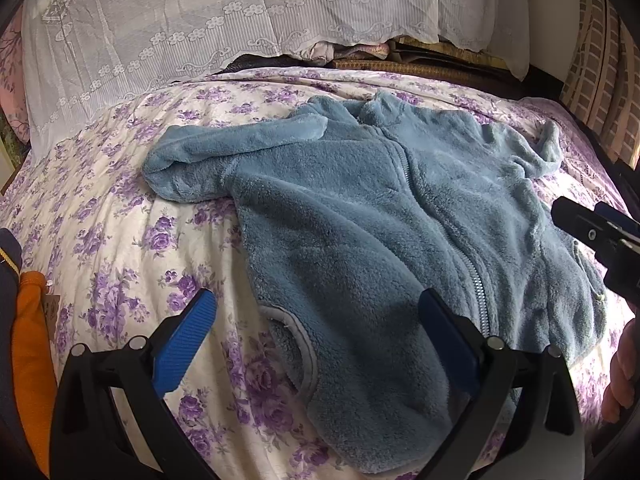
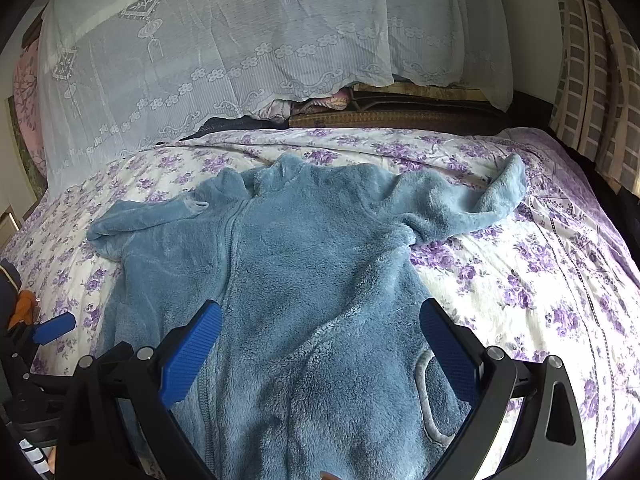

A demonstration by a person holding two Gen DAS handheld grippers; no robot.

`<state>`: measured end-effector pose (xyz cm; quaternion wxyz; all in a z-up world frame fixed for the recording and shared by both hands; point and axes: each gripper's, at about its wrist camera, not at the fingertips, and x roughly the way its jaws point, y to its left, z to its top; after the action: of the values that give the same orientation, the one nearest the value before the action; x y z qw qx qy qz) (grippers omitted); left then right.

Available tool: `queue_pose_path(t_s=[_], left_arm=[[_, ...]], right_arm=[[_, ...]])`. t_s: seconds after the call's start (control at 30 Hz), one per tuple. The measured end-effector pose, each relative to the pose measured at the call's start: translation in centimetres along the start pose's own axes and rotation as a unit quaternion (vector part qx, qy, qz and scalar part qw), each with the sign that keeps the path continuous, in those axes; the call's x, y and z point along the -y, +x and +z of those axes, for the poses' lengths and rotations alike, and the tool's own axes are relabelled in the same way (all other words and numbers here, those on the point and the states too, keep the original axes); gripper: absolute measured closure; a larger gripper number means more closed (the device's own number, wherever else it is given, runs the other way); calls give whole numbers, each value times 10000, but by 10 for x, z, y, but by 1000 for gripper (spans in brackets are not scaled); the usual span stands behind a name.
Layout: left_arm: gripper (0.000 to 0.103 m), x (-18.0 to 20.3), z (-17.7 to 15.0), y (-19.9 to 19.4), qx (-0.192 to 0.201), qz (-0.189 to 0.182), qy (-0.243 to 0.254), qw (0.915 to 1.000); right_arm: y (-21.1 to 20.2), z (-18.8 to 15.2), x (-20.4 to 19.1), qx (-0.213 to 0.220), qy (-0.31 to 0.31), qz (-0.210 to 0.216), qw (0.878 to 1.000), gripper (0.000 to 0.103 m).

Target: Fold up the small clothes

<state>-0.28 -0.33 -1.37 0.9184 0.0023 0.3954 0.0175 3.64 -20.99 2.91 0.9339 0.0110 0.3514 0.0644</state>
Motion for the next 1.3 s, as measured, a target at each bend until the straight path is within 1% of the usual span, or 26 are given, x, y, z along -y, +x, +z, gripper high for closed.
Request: queue_pose_path(t_s=[1.0,1.13,1.3], left_arm=[[4,3,-1,1,-27,5,12,10000],[4,5,-5,3,-46,1,24,10000],[4,7,-5,4,-88,0,38,10000]], right_arm=[[2,-2,2,-10,47,43,10000,3],[3,-3,3,-19,44,47,10000,3],[3,-4,-4,-33,40,49,10000,3]])
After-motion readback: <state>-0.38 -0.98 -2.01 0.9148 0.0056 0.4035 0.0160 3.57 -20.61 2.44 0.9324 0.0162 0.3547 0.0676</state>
